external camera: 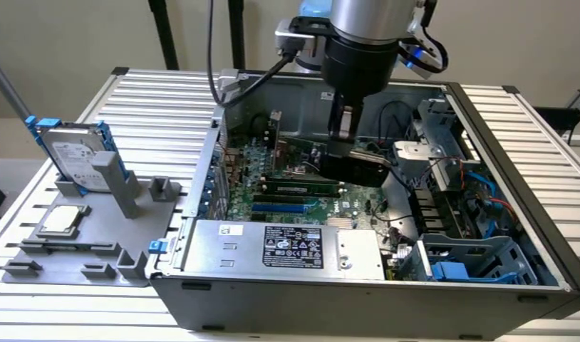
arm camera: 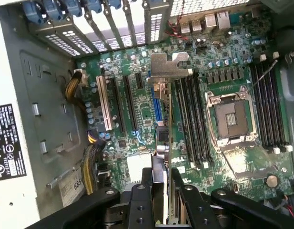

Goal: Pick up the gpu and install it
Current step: 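Insert the gpu into the slot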

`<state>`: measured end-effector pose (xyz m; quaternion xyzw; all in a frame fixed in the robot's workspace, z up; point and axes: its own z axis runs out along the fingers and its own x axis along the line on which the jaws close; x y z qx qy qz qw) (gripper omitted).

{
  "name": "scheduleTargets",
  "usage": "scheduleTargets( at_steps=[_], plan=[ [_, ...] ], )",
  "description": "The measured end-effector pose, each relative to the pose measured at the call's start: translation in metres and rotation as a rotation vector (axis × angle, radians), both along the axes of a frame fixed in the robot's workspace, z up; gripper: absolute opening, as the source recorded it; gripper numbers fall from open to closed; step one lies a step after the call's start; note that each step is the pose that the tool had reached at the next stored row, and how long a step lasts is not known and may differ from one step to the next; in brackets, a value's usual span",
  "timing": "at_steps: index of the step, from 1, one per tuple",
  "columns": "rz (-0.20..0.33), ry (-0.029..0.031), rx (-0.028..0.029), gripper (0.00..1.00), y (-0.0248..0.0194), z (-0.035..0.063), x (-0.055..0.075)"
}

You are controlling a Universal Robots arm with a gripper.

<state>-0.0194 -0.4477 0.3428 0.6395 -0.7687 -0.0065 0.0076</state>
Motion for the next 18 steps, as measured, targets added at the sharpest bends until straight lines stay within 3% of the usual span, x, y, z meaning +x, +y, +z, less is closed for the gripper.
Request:
scheduleTargets(
  at_steps=[3,7,13,18],
  plan=[
    [0.048,-0.0002,0.0,0.27,0.0,-0.0028,-0.001],
    [0.061,-0.0024,-0.0001,0.27,0.0,-0.006,-0.011],
    [0.062,-0.0195,-0.0006,0.27,0.0,-0.0137,-0.035],
    [0.064,-0.0286,0.0003,0.27,0.0,-0.0213,-0.053]
  ],
)
